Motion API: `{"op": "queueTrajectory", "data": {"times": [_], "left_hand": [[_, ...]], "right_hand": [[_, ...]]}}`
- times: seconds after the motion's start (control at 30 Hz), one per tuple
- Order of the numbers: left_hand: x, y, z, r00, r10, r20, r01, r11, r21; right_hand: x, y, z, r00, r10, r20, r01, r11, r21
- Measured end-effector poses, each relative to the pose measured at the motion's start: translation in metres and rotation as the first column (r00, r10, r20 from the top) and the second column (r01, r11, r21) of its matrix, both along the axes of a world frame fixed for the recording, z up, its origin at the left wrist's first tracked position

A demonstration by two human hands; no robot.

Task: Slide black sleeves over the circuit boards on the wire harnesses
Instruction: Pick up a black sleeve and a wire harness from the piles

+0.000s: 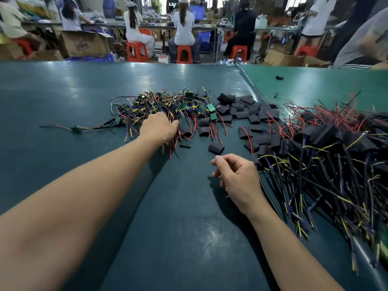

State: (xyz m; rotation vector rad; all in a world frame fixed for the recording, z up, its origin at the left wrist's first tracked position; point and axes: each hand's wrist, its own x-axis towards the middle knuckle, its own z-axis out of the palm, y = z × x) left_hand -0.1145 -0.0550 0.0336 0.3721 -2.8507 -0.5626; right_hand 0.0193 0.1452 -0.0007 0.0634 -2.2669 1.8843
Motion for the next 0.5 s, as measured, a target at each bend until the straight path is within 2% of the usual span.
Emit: {"op": "queueTrajectory", "data": {"times": [0.07, 0.27, 0.5], "left_hand": [[-0.005, 0.000, -0.001, 0.999, 0.031, -0.018, -0.030, 0.997, 0.074], [0.005, -0.009, -0.012, 0.994, 0.022, -0.107, -0.011, 0.995, 0.103], [0.069, -0.028, -0.009, 0.983, 0.018, -0.184, 0.004, 0.993, 0.117]], "right_hand": [[0.001, 0.000, 0.000, 1.000, -0.001, 0.000, 0.001, 1.000, -0.002], [0.002, 0.004, 0.003, 1.000, -0.008, 0.027, 0.010, 0.999, -0.049], [0.000, 0.003, 0.002, 1.000, -0.008, 0.026, 0.008, 1.000, 0.005]]}}
